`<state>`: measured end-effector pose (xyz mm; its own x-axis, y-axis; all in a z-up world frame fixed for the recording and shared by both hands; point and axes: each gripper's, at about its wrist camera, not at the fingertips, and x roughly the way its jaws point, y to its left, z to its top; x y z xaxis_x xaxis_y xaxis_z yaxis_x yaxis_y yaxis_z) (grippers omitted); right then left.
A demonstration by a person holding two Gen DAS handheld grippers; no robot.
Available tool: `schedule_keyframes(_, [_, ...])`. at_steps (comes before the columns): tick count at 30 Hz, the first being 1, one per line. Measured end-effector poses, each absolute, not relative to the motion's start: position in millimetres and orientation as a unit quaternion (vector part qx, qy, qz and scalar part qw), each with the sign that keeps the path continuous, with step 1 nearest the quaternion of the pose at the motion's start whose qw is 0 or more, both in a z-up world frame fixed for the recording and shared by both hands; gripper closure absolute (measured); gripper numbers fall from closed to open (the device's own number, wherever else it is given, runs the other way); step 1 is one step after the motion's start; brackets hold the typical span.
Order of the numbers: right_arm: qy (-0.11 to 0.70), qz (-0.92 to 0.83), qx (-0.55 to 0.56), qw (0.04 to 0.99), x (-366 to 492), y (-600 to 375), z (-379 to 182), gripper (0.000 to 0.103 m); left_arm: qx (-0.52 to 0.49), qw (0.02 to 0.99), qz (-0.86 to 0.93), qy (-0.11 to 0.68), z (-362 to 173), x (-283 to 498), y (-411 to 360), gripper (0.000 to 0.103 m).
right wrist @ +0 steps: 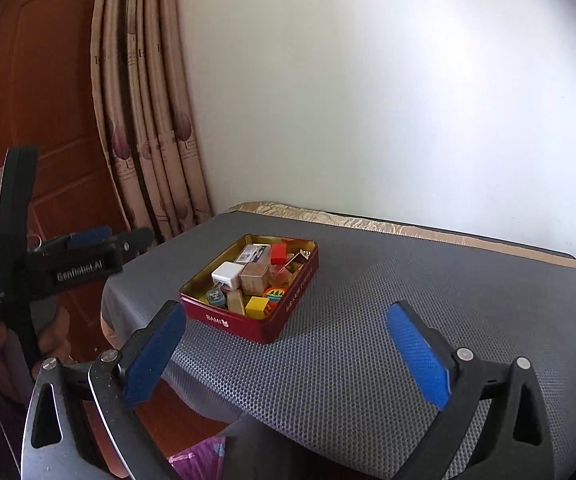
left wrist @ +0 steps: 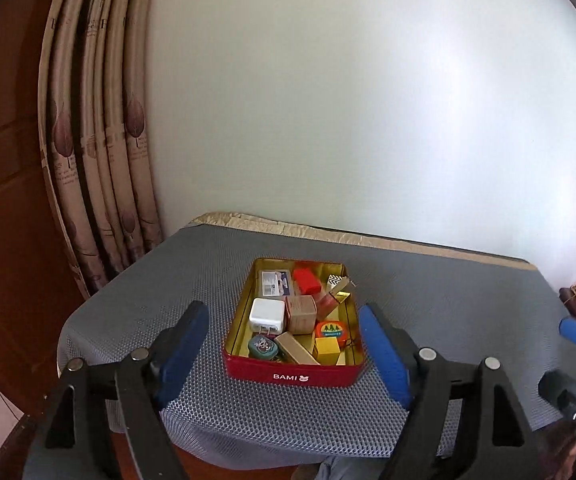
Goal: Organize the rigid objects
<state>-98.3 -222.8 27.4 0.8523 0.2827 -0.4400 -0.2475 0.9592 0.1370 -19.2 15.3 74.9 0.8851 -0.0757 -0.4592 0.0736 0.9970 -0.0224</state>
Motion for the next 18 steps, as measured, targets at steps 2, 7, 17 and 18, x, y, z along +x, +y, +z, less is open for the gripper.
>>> schedule_keyframes(2, [0.232, 0.138, 0.035, 0.962, -102, -222, 29, 0.002, -0.006, 0.971, -0.036, 0.235, 77, -20, 18, 0.023])
schedule_keyframes(7, [0.231, 0.142, 0.033, 0.962, -107, -221, 31, 0.002, -0.012, 0.970, -0.034, 0.241, 78, -19, 22, 0.023])
schedule_keyframes(17, [0.238, 0.142, 0.039, 0.960, -107, -223, 28, 0.002, -0.011, 0.966, -0.025, 0.257, 68, -10, 25, 0.023])
schedule_keyframes(18, [0.239, 0.143, 0.039, 0.960, -106, -223, 27, 0.002, -0.011, 0.966, -0.025, 0.259, 66, -9, 25, 0.023])
